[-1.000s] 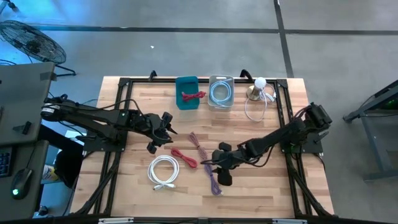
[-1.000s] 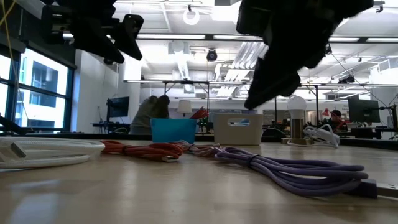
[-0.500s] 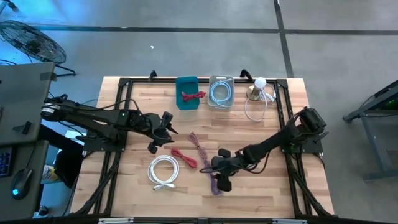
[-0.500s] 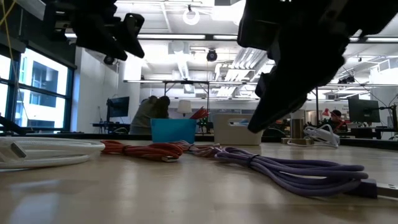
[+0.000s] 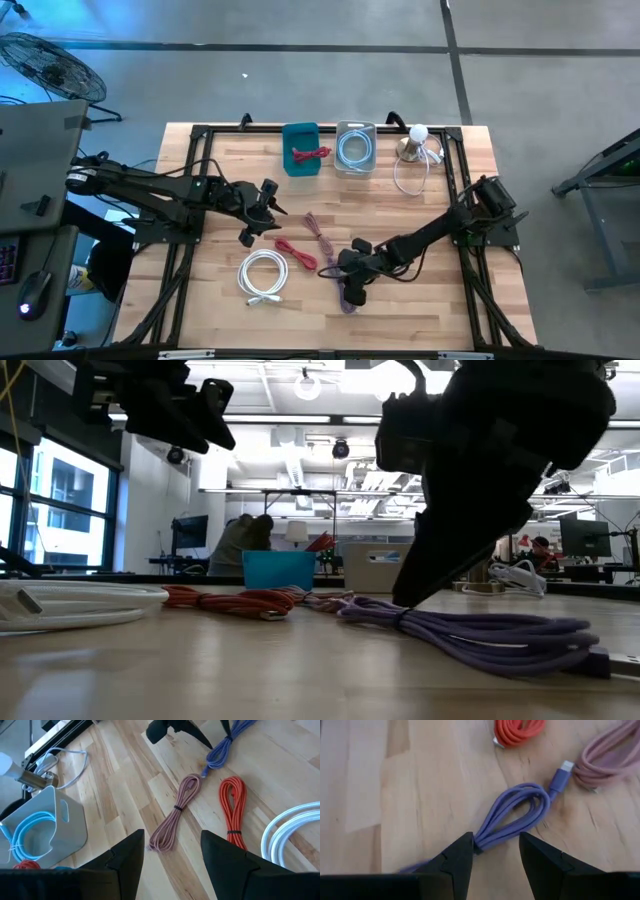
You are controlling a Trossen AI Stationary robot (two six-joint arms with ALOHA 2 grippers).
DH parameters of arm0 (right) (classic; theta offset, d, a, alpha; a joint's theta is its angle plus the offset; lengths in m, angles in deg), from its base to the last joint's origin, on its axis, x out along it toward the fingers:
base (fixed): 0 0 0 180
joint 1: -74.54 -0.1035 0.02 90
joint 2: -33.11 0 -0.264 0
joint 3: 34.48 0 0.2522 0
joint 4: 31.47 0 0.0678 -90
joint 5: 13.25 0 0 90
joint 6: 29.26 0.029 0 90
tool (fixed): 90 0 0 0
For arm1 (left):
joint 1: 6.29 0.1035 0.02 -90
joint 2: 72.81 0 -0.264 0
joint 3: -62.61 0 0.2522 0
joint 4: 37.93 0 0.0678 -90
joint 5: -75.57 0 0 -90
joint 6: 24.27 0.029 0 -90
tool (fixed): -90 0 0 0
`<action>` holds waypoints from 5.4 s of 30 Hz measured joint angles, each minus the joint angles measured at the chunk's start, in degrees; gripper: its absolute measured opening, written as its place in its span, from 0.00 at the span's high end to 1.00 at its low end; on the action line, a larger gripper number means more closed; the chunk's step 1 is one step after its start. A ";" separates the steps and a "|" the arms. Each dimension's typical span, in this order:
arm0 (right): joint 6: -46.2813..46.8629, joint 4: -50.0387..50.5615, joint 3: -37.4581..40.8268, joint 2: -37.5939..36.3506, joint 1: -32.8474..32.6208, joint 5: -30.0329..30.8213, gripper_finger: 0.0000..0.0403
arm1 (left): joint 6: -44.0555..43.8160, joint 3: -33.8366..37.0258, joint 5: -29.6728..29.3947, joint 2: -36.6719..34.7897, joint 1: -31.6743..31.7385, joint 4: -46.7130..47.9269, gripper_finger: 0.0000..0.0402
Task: Pick & Place USB Port
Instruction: Put the purple charger cable into the blue bin
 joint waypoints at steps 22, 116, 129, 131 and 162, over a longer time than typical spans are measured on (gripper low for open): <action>2.51 -0.84 0.00 0.07 0.00 -0.84 0.62 | 0.24 0.00 -0.87 0.02 0.00 0.08 0.53; -19.83 -1.68 0.04 -12.24 1.66 16.66 1.00 | 2.86 -0.02 0.54 0.13 0.00 -12.04 0.53; -32.98 -4.07 0.02 -15.39 1.77 24.29 1.00 | -0.33 -0.02 0.97 0.18 0.00 -20.51 0.53; -35.25 -5.37 -0.01 -16.51 1.77 25.24 1.00 | -0.43 -0.07 1.57 0.84 0.00 -21.06 0.53; -47.68 -9.84 -0.07 -20.85 4.33 25.59 1.00 | 0.02 -0.02 8.51 12.55 0.00 -39.94 0.53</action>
